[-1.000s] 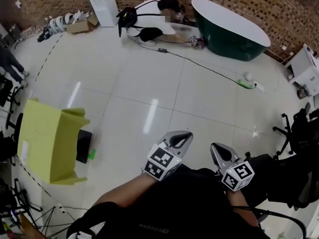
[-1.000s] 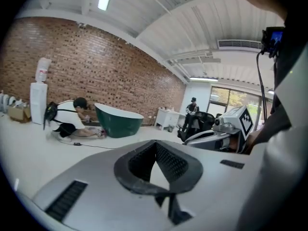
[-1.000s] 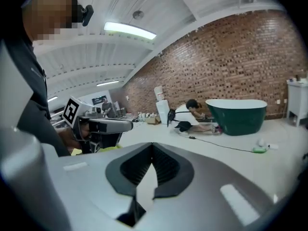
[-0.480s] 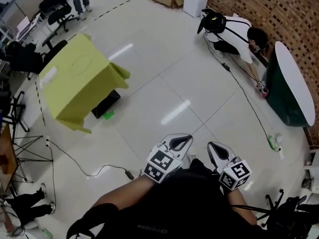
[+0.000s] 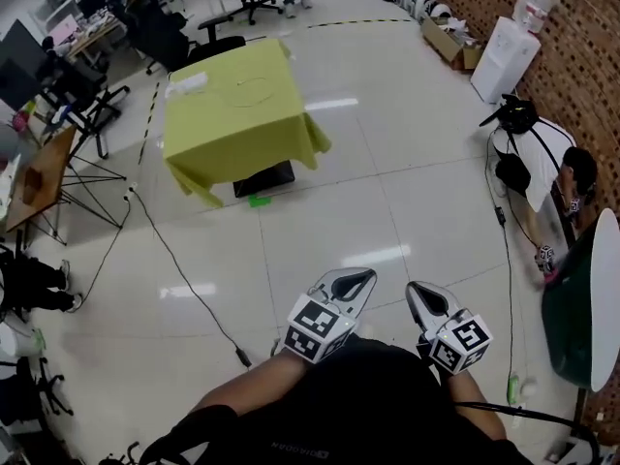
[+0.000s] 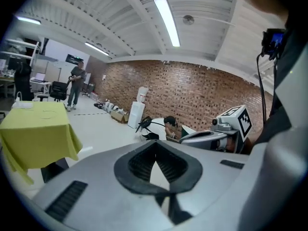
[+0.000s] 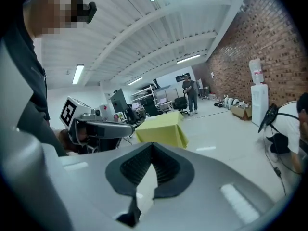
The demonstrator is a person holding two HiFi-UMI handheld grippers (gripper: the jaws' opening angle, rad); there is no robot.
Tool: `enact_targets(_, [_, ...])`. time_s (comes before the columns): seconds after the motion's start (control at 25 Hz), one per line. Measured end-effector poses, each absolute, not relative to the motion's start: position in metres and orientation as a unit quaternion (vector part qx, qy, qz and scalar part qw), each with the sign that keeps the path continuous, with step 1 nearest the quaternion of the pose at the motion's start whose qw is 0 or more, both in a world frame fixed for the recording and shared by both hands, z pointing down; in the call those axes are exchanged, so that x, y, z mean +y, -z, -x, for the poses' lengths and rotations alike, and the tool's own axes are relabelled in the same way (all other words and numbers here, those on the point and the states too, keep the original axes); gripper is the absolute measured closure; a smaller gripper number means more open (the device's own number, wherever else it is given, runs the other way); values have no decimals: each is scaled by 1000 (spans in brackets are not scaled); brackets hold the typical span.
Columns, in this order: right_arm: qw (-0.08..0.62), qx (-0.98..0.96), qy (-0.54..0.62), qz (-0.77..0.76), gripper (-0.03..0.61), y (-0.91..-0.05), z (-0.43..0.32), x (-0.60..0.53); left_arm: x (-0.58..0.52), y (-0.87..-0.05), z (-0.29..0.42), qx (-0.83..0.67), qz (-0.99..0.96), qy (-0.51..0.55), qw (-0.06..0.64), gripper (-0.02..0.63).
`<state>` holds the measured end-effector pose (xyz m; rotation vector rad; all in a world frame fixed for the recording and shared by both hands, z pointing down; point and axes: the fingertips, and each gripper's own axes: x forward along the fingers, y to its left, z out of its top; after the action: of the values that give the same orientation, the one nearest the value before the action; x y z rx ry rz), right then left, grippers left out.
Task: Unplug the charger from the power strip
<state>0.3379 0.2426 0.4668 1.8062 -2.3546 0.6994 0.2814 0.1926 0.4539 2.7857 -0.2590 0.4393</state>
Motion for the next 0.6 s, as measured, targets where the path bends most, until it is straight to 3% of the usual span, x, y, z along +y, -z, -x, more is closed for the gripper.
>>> enact_targets(0.28, [45,-824,-233,-514,575,-472,-342,234,189,-468,-261,-211,-945,-156,193,607])
enact_targets(0.6, [38,-878,-231,-418,575,-481,-296,220,192,-467,-205,-321,-916,-159,183,607])
